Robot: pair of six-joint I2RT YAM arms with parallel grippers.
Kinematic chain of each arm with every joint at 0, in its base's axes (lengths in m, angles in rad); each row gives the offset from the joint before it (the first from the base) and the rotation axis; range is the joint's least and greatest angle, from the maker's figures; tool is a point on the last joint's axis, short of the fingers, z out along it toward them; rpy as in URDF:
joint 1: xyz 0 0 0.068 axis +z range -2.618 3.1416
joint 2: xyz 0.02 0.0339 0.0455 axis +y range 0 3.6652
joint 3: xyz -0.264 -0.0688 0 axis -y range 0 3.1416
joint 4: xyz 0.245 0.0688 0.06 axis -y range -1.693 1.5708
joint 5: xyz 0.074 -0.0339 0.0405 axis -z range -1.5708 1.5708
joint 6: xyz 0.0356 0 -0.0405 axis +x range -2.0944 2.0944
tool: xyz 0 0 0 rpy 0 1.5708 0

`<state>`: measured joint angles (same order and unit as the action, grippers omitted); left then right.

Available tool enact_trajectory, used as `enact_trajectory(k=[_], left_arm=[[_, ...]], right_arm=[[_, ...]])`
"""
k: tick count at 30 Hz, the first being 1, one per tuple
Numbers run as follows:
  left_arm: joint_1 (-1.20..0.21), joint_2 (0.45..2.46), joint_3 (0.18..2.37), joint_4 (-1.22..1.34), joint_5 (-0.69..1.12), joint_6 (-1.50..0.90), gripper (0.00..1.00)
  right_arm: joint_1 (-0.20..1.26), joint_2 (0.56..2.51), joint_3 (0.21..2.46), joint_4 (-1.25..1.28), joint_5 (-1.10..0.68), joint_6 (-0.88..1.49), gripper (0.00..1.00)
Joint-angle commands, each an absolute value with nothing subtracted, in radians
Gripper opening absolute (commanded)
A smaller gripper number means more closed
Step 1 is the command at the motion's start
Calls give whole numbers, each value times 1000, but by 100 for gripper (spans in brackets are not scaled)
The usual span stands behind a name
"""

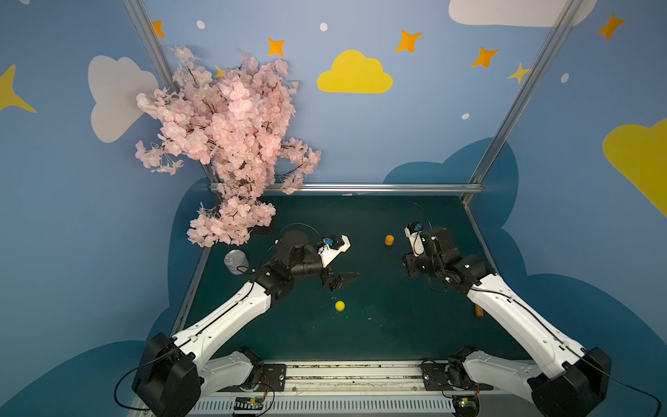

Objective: Close the paint jar lid
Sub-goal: Place the paint jar at the center of the board.

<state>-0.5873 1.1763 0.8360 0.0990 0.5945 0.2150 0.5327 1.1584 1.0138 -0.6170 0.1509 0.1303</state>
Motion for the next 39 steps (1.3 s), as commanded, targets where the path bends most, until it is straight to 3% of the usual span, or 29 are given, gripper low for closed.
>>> enact_trajectory(k=[1, 13, 22, 39], left_arm=[[-594, 1130, 846, 107, 615, 270, 100], [-629, 1261, 923, -76, 636, 350, 100], [-615, 1410, 1050, -135, 411, 171, 100], [-475, 1464, 1154, -276, 595, 23, 100]], right_arm=[[514, 1211, 1007, -511, 146, 127, 0], [445, 1457, 1039, -309, 104, 178, 0], [453, 1712, 1138, -226, 79, 221, 0], [500, 1962, 1283, -62, 117, 239, 0]])
